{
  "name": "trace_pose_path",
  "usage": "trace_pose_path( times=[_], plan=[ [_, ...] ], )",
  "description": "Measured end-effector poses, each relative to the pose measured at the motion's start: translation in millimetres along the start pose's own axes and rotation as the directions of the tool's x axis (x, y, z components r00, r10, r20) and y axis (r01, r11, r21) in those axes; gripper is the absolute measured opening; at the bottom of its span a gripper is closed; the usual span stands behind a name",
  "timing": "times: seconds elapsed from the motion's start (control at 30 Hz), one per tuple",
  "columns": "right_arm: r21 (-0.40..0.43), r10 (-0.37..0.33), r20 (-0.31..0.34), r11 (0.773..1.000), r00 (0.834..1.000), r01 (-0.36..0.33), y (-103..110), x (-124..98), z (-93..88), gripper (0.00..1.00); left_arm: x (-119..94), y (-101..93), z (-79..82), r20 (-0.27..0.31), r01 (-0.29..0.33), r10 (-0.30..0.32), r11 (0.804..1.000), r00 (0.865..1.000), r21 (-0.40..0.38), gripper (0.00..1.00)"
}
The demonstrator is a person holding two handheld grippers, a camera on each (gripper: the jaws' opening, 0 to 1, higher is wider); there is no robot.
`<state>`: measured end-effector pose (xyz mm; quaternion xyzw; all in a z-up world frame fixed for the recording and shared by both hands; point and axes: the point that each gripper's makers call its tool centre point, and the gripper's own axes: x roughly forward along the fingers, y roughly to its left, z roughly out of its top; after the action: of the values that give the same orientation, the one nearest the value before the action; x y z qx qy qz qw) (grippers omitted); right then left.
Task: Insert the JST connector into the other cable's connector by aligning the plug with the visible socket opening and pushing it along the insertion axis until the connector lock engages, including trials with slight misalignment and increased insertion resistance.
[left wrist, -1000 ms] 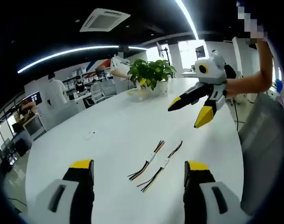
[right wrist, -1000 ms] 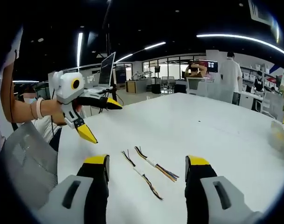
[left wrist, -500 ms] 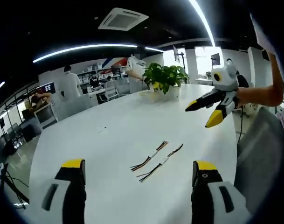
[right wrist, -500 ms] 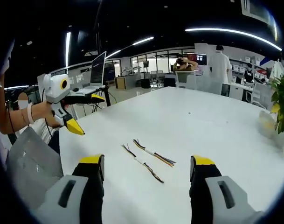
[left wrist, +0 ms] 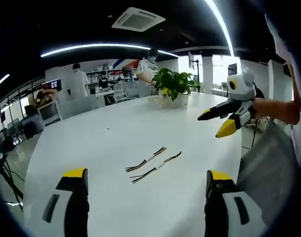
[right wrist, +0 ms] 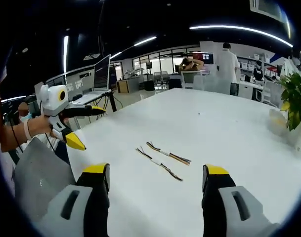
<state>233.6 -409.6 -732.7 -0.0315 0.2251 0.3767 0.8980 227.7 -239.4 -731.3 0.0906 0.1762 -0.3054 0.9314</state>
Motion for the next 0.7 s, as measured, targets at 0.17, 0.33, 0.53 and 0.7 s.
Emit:
trace_pose_path(
  times=[0.17, 0.33, 0.53, 0.7],
  plan=[
    [0.010, -0.012, 0.002, 1.000, 1.000, 0.012, 3, -4, -4.5, 0.77, 0, -11.2, -4.9, -0.019, 0.008, -0.008, 1.000, 1.000, -0.006, 0.98],
    [-0.007, -0.017, 0.001, 1.000, 1.000, 0.017, 8, -4, -9.9, 0.77, 0, -14.9, -8.4, -0.025, 0.006, -0.006, 1.000, 1.000, -0.011, 0.98],
    [-0.003, 0.014, -0.003, 1.000, 1.000, -0.014, 21, -1, -17.9, 0.76, -4, -13.1, -16.4, -0.045, -0.014, 0.014, 1.000, 0.999, 0.002, 0.98],
    [-0.011, 0.003, -0.005, 1.000, 1.000, -0.003, 23, 1, -18.7, 0.76, -7, -21.0, -16.9, -0.018, -0.009, 0.007, 0.998, 1.000, -0.069, 0.98]
  ],
)
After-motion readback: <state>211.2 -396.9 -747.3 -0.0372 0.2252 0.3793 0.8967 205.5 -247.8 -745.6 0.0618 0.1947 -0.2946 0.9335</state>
